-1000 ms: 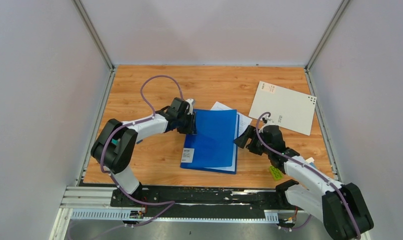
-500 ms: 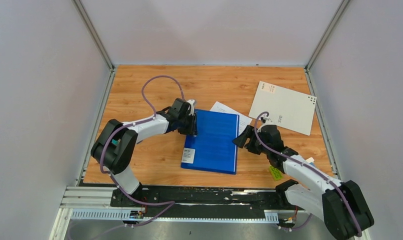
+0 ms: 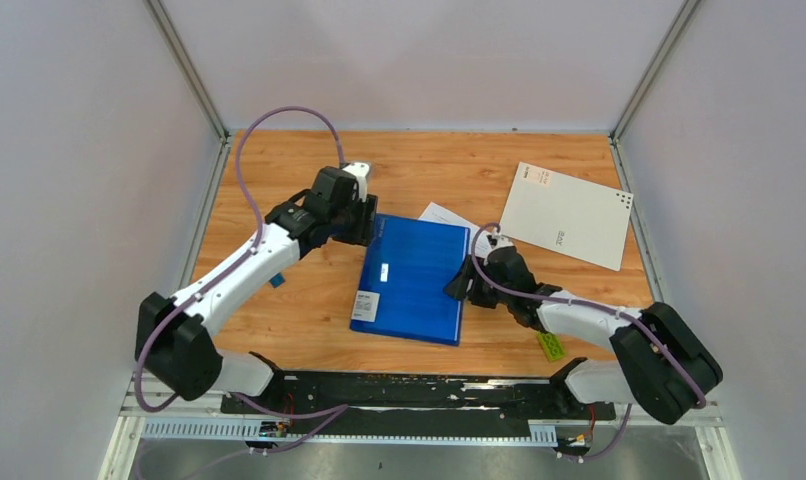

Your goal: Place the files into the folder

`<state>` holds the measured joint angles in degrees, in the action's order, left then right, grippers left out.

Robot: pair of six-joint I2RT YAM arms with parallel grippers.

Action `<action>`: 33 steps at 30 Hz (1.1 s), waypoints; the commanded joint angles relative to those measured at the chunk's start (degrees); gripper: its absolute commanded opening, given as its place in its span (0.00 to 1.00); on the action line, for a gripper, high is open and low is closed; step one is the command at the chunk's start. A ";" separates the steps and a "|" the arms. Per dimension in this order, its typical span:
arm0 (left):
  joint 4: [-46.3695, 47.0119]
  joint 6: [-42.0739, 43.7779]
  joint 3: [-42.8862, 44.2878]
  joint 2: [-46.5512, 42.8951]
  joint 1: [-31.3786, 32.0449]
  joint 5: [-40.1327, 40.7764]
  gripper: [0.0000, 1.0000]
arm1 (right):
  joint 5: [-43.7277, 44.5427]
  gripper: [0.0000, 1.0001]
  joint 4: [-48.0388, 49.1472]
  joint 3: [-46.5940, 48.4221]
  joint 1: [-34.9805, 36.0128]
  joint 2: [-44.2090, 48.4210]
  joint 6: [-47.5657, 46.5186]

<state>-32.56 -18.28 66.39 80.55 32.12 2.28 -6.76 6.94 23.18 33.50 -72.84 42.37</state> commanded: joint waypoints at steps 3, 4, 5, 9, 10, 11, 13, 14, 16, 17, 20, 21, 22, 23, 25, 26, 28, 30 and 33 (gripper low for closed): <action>-2.74 2.88 -3.05 -8.37 -2.43 1.49 0.60 | 2.29 0.55 9.75 7.16 5.83 -8.38 3.74; -2.21 2.68 -4.26 -9.15 -2.83 1.41 0.60 | 2.00 0.54 11.41 8.74 5.96 -10.44 4.07; -1.68 2.58 -5.42 -9.82 -3.28 1.09 0.61 | 1.57 0.54 13.09 10.36 6.11 -13.20 4.30; -0.67 2.49 -9.10 -10.31 -5.37 -1.61 0.62 | -1.61 0.52 17.77 18.53 6.28 -24.01 5.91; -0.67 2.47 -9.65 -10.13 -5.68 -2.46 0.62 | -2.15 0.51 18.55 20.48 6.41 -26.26 6.04; -0.79 2.57 -10.16 -9.89 -5.93 -3.75 0.62 | -2.42 0.51 18.24 23.37 6.54 -27.91 5.81; -0.65 2.82 -10.84 -9.55 -6.10 -5.47 0.61 | -2.57 0.50 15.88 27.27 6.61 -29.75 4.50; -0.33 2.71 -11.17 -9.43 -6.10 -5.90 0.60 | -2.37 0.50 14.45 28.51 6.56 -29.78 3.66; 0.87 2.27 -11.84 -8.85 -6.10 -7.23 0.60 | -1.25 0.52 11.60 29.41 6.37 -28.16 1.90; 1.33 1.84 -12.01 -8.19 -6.10 -7.63 0.59 | -0.75 0.54 10.14 29.46 6.00 -27.05 1.22; 4.03 -0.05 -12.15 -5.20 -6.10 -10.91 0.56 | -1.34 0.60 5.43 28.68 3.59 -23.92 -0.09; 5.49 -0.88 -12.09 -3.93 -6.06 -13.14 0.54 | -1.29 0.63 4.20 27.96 2.74 -22.79 -0.69; 6.90 -1.81 -11.97 -2.10 -6.02 -14.58 0.52 | -0.88 0.67 2.90 27.03 2.00 -21.61 -1.23; 8.44 -2.63 -11.72 -0.64 -5.90 -15.50 0.51 | -0.02 0.69 1.18 26.21 1.31 -20.02 -1.70; 10.70 -3.68 -10.51 2.54 -5.49 -16.53 0.48 | 1.58 0.73 -2.01 24.50 -0.27 -17.70 -1.92; 11.37 -3.76 -9.36 4.40 -5.11 -16.60 0.47 | 1.95 0.76 -2.99 23.44 -1.11 -16.54 -1.54; 11.26 -3.15 -6.17 8.24 -4.29 -16.28 0.46 | 2.44 0.80 -3.85 20.83 -2.43 -14.28 -0.11; 10.20 -2.20 -2.81 12.04 -3.92 -15.65 0.46 | 3.62 0.85 -3.93 18.27 -2.69 -12.40 1.06; 10.12 -1.77 -0.11 16.81 -3.98 -13.86 0.44 | 5.63 0.88 -5.32 16.18 -2.73 -10.89 2.39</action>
<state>-25.19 -20.47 61.49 94.13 27.83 -11.94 -4.29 4.82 41.74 30.39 -86.32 42.94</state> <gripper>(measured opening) 0.453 0.867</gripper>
